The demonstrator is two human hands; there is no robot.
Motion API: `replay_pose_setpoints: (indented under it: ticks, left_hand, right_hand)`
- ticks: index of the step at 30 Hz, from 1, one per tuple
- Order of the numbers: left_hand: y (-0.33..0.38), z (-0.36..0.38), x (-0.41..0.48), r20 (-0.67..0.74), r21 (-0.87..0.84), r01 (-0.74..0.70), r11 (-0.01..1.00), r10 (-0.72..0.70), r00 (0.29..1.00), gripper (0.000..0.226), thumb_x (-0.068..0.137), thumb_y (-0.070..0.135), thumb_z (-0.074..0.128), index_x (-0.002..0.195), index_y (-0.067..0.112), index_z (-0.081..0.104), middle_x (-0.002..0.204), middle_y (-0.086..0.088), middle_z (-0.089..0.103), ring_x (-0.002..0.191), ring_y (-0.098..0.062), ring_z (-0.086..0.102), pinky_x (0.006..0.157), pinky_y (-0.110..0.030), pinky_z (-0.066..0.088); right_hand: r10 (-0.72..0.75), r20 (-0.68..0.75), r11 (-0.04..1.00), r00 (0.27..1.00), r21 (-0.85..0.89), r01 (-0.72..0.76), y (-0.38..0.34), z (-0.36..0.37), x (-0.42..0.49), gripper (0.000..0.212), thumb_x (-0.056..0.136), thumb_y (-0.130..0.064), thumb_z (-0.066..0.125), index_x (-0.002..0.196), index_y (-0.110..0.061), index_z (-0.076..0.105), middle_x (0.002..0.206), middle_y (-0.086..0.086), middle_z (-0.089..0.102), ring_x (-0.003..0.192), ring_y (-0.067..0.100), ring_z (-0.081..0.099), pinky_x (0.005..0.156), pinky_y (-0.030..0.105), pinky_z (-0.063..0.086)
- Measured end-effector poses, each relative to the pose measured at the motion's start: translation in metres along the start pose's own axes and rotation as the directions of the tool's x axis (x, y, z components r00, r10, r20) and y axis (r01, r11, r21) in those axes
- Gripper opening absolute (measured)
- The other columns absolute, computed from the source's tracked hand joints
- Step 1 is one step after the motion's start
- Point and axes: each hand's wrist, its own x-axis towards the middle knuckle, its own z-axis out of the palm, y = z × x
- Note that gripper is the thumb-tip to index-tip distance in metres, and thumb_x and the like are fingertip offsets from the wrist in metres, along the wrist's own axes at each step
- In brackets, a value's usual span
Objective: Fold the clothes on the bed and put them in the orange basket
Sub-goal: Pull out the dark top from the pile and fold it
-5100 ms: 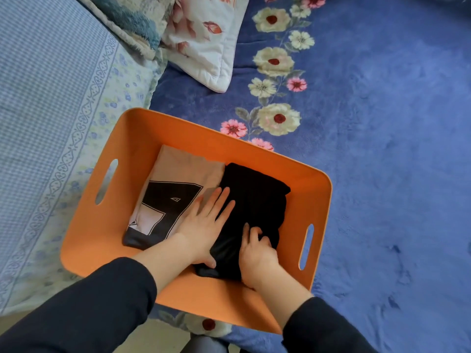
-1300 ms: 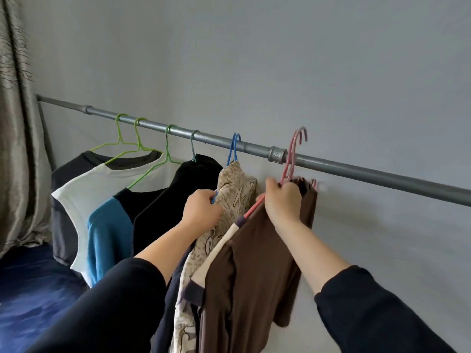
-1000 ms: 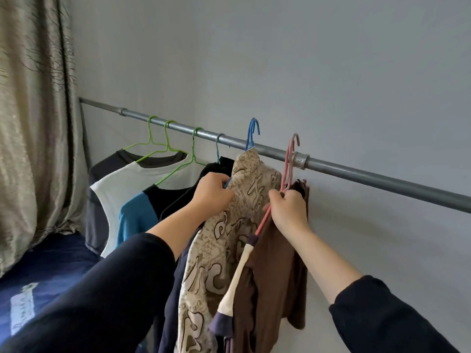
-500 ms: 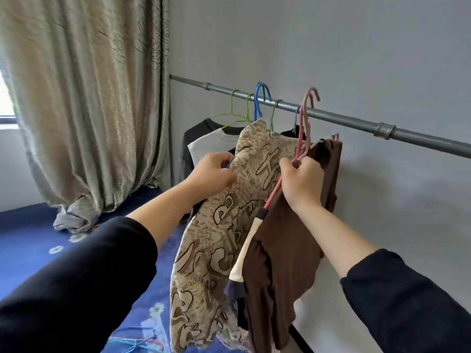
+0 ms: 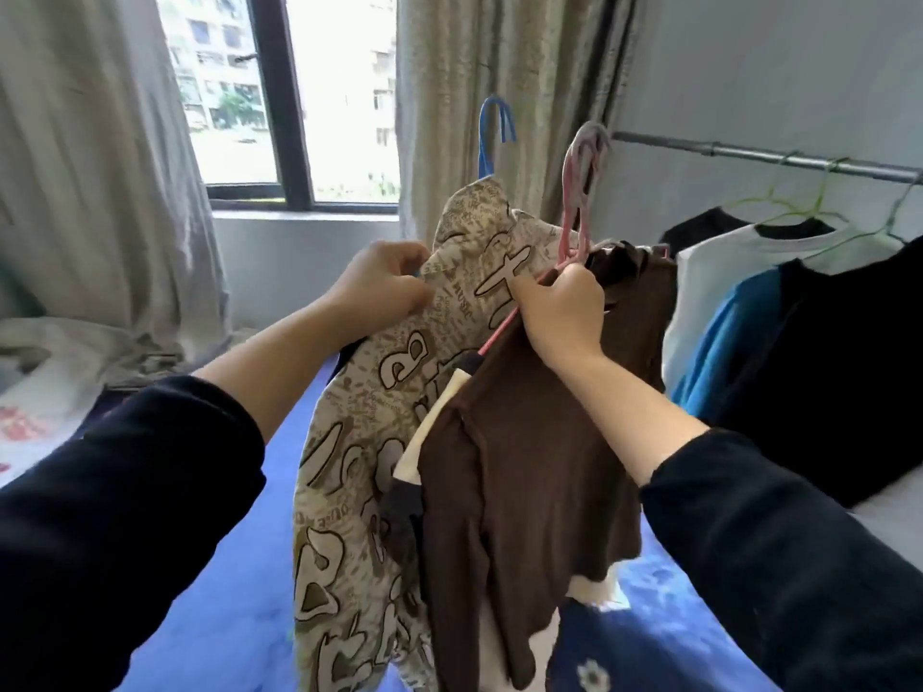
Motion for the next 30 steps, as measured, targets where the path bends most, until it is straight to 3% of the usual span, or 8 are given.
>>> replay_pose_setpoints:
  ticks: [8,13,16,20,24,26,28,30]
  left_hand:
    - [-0.090,-0.159,-0.053,-0.287,0.231,0.092,0.969,-0.023,0.958,0.016,0.081,0.006,0.060,0.095,0.004,0.067,0.087,-0.015,0.068,0.067,-0.016,0.057,0.058,-0.025,0.053]
    - [-0.139,-0.226,-0.061,-0.506,0.338,0.116,0.934,0.076,0.859,0.017,0.086,0.021,0.062,0.091,0.006,0.068,0.082,-0.010,0.067,0.072,-0.024,0.059,0.066,-0.036,0.050]
    - [-0.171,-0.258,-0.051,-0.577,0.439,0.150,0.886,0.150,0.803,0.016,0.079,0.009,0.057,0.091,0.008,0.068,0.080,-0.011,0.065,0.073,-0.028,0.059,0.063,-0.036,0.047]
    - [-0.210,-0.276,-0.014,-0.637,0.507,0.244,0.827,0.168,0.752,0.031,0.073,-0.002,0.053,0.097,0.010,0.068,0.083,-0.003,0.061,0.077,-0.026,0.058,0.067,-0.027,0.039]
    - [-0.265,-0.248,0.031,-0.617,0.462,0.248,0.851,0.108,0.779,0.032,0.074,0.003,0.056,0.100,0.016,0.069,0.084,-0.005,0.068,0.078,-0.028,0.062,0.069,-0.034,0.050]
    - [-0.302,-0.215,0.044,-0.583,0.408,0.274,0.871,0.017,0.812,0.028,0.075,0.010,0.057,0.098,0.020,0.069,0.079,-0.004,0.069,0.074,-0.027,0.063,0.063,-0.032,0.047]
    - [-0.349,-0.172,0.055,-0.528,0.367,0.306,0.878,-0.075,0.846,0.025,0.075,0.022,0.056,0.097,0.022,0.068,0.076,-0.004,0.069,0.073,-0.029,0.064,0.062,-0.035,0.046]
    - [-0.402,-0.127,0.060,-0.471,0.327,0.338,0.882,-0.158,0.868,0.022,0.079,0.020,0.059,0.099,0.022,0.068,0.079,-0.007,0.070,0.077,-0.033,0.064,0.061,-0.035,0.042]
  right_hand:
    - [-0.180,0.281,0.969,0.943,0.217,0.121,-0.122,0.164,-0.055,0.040,0.088,-0.026,0.058,0.059,-0.016,0.031,0.052,-0.004,0.037,0.048,0.009,0.035,0.046,0.022,0.024]
    - [-0.244,0.416,0.931,0.876,0.354,0.091,-0.176,0.252,-0.069,0.032,0.091,-0.022,0.055,0.064,-0.015,0.038,0.063,-0.001,0.050,0.058,0.010,0.046,0.050,0.012,0.035]
    - [-0.236,0.454,0.907,0.860,0.420,0.027,-0.191,0.309,-0.063,0.019,0.089,-0.024,0.054,0.079,-0.008,0.051,0.080,0.009,0.069,0.076,0.021,0.064,0.067,0.028,0.048]
    - [-0.177,0.458,0.873,0.871,0.482,-0.076,-0.192,0.374,-0.035,0.025,0.087,-0.023,0.055,0.087,0.002,0.060,0.083,0.010,0.070,0.078,0.024,0.064,0.064,0.025,0.044]
    - [-0.046,0.500,0.865,0.865,0.453,-0.216,-0.142,0.432,-0.010,0.036,0.077,-0.029,0.056,0.083,0.006,0.062,0.079,0.014,0.071,0.076,0.029,0.067,0.071,0.042,0.054]
    - [0.045,0.619,0.834,0.784,0.409,-0.371,-0.098,0.455,-0.005,0.026,0.080,-0.017,0.063,0.085,0.009,0.065,0.074,0.012,0.070,0.064,0.019,0.068,0.061,0.034,0.056]
    - [0.159,0.765,0.746,0.624,0.321,-0.583,-0.042,0.477,-0.005,0.014,0.083,-0.002,0.066,0.096,0.005,0.066,0.079,0.010,0.066,0.054,0.010,0.060,0.046,0.022,0.045]
    - [0.291,0.834,0.694,0.469,0.154,-0.703,0.024,0.493,-0.010,0.020,0.088,0.005,0.057,0.105,-0.004,0.061,0.094,0.007,0.066,0.066,0.011,0.059,0.048,0.021,0.038]
